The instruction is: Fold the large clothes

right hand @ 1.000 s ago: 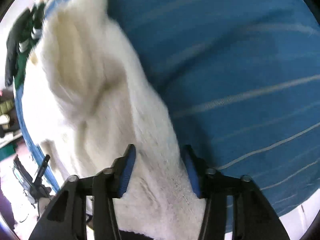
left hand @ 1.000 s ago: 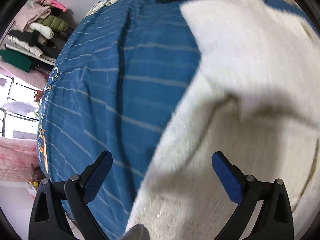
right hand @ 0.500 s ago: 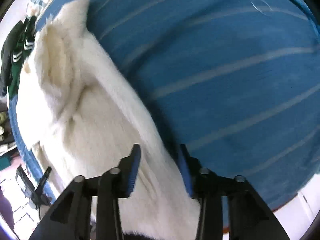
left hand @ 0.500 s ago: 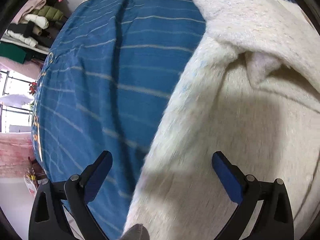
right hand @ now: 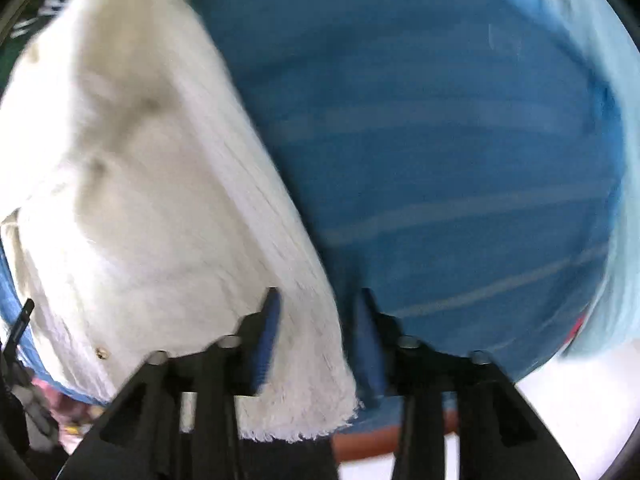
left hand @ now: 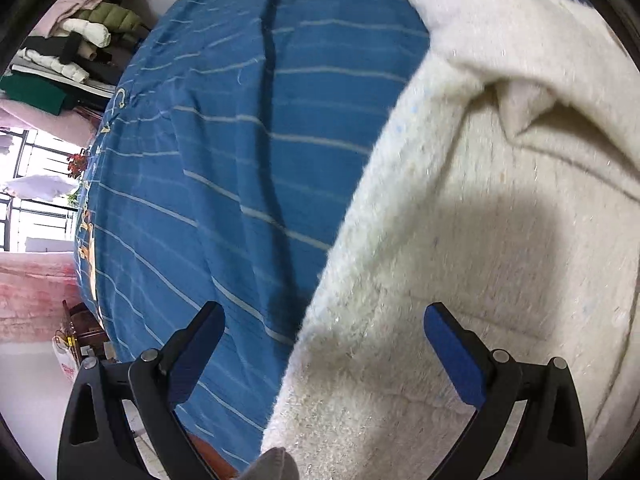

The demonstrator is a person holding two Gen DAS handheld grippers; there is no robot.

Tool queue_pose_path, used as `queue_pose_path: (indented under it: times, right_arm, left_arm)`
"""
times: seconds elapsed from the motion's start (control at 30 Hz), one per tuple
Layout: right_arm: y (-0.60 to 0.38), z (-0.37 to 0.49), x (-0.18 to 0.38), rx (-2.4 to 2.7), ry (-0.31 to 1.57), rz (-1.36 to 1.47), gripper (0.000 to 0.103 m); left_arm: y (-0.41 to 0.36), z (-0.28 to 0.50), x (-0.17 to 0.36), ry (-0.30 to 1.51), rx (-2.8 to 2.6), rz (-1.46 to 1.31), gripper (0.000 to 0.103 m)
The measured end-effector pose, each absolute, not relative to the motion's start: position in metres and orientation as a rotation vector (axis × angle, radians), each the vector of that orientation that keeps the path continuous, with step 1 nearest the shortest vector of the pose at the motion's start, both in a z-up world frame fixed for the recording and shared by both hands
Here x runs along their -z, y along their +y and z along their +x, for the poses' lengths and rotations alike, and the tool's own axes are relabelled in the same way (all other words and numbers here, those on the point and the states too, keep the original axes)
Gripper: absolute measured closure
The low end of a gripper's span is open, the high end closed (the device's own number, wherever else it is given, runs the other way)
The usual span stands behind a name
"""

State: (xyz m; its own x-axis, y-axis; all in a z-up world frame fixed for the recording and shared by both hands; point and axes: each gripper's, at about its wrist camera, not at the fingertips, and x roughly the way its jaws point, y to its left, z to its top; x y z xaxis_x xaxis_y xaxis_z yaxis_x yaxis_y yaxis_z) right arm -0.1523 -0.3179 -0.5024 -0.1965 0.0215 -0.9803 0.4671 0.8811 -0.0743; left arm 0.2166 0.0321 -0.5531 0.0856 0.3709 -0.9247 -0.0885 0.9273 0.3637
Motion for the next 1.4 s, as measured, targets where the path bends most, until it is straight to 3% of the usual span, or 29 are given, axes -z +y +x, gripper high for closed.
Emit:
queue_pose_path:
  times: [0.17, 0.43, 0.47, 0.5, 0.57, 0.7, 0.77, 0.83, 0.9, 0.97, 1.03, 1.07, 1.1, 1.13, 1.3, 1.4]
  right_arm:
    - [-0.3, -0.121, 0.482, 0.294, 1.606, 0.395, 0.055]
    - [-0.31, -0.012, 0.534, 0.284, 1.571, 0.317, 0.056]
    - [-0.308, -0.004, 0.542, 0.279, 1.592, 0.291, 0.075]
    - [-0.306, 0.002, 0.548, 0.257, 1.589, 0.266, 0.087]
    - [-0.308, 0.005, 0.548, 0.268, 1.569, 0.272, 0.095]
    - [-0.354, -0.015, 0.524, 0.461, 1.41, 0.546, 0.097]
    - [-0.369, -0.024, 0.538, 0.487, 1.431, 0.683, 0.096]
    - [-0.369, -0.017, 0.536, 0.465, 1.474, 0.647, 0.095]
    - [-0.368, -0.015, 0.52, 0.443, 1.507, 0.623, 0.084]
    - [-0.36, -0.016, 0.502, 0.445, 1.528, 0.59, 0.062]
    - [-0.352, -0.016, 0.5, 0.415, 1.569, 0.562, 0.056]
    - [-0.348, -0.02, 0.51, 0.394, 1.647, 0.543, 0.066]
    - [-0.342, -0.03, 0.524, 0.378, 1.722, 0.541, 0.089]
    - [-0.346, -0.041, 0.534, 0.387, 1.745, 0.532, 0.097]
    - [-0.361, -0.059, 0.523, 0.525, 1.703, 0.587, 0.096]
    - [-0.347, -0.058, 0.494, 0.574, 1.703, 0.517, 0.082]
  left_arm:
    - [0.03, 0.216, 0.549, 1.433, -0.356, 0.246, 0.0]
    - [0.013, 0.267, 0.558, 1.34, -0.377, 0.311, 0.0]
    - [0.011, 0.274, 0.561, 1.332, -0.381, 0.318, 0.0]
    - [0.008, 0.284, 0.566, 1.327, -0.385, 0.326, 0.0]
    - [0.004, 0.298, 0.577, 1.334, -0.39, 0.344, 0.0]
    - [0.008, 0.31, 0.587, 1.338, -0.385, 0.324, 0.0]
    - [0.007, 0.309, 0.586, 1.338, -0.38, 0.318, 0.0]
    - [0.01, 0.308, 0.584, 1.345, -0.381, 0.305, 0.0]
    - [0.012, 0.305, 0.578, 1.359, -0.384, 0.27, 0.0]
    - [0.007, 0.304, 0.577, 1.353, -0.384, 0.268, 0.0]
    - [0.007, 0.306, 0.582, 1.353, -0.381, 0.286, 0.0]
    - [0.007, 0.306, 0.584, 1.352, -0.378, 0.287, 0.0]
    - [0.007, 0.306, 0.585, 1.35, -0.377, 0.287, 0.0]
    - [0.006, 0.306, 0.586, 1.351, -0.375, 0.289, 0.0]
    - [0.013, 0.302, 0.573, 1.368, -0.372, 0.267, 0.0]
    - [0.03, 0.285, 0.554, 1.365, -0.388, 0.225, 0.0]
